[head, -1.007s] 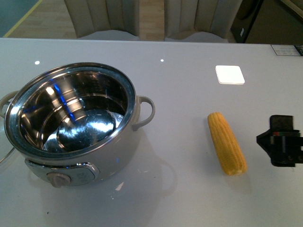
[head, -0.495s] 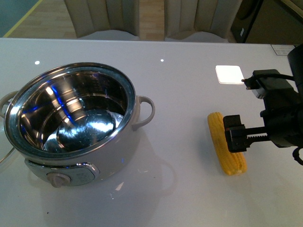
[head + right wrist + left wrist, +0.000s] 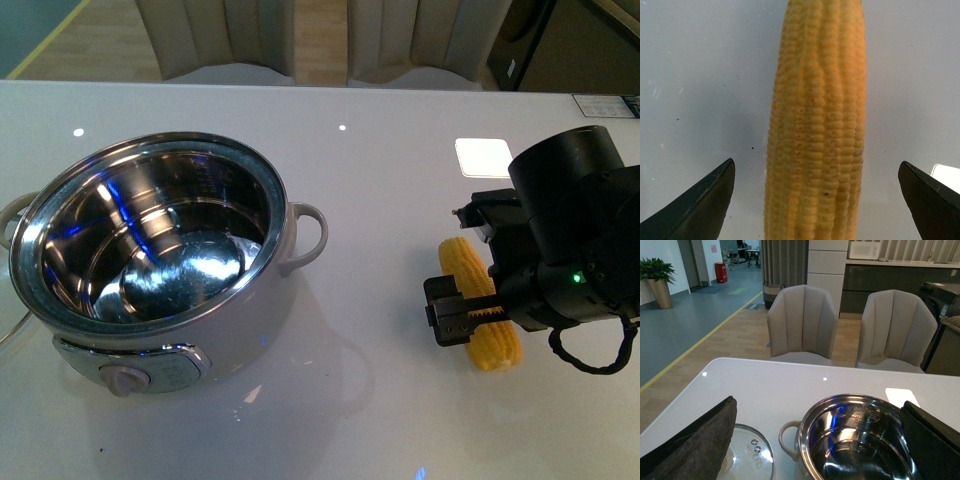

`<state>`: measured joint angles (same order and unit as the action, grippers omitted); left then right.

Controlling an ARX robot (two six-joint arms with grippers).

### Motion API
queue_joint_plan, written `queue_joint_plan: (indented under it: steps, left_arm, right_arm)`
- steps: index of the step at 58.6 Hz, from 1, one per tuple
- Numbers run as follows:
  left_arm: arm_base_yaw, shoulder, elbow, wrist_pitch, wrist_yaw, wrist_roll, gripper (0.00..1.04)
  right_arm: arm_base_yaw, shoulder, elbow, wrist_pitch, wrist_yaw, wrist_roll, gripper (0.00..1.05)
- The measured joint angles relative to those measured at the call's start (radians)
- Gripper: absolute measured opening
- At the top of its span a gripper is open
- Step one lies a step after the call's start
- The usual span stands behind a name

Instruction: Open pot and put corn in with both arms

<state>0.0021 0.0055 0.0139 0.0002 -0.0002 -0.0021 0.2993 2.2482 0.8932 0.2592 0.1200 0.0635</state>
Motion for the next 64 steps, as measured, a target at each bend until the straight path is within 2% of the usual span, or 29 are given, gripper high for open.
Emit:
queue_joint_plan:
  steps: [9,25,36,52,64]
  left_arm:
    - [0.000,0.000,0.000,0.000,0.000,0.000,0.98]
    - [0.000,0.000,0.000,0.000,0.000,0.000,0.98]
    - [0.000,0.000,0.000,0.000,0.000,0.000,0.98]
    - [0.000,0.000,0.000,0.000,0.000,0.000,0.98]
    - [0.000,0.000,0.000,0.000,0.000,0.000,0.98]
  right_arm:
    - [0.001,0.037,0.039,-0.005,0.004,0.023,0.95]
    - [0.002,0.044,0.043,-0.019,0.002,0.024,0.53]
    - [-0.009,-0.008,-0.027,-0.004,-0.034,0.017,0.31]
    - [-0.040,-0.249,-0.100,-0.033,-0.126,0.005,0.23]
    - [-0.002,-0.420,-0.100,-0.076,-0.194,0.049,0.23]
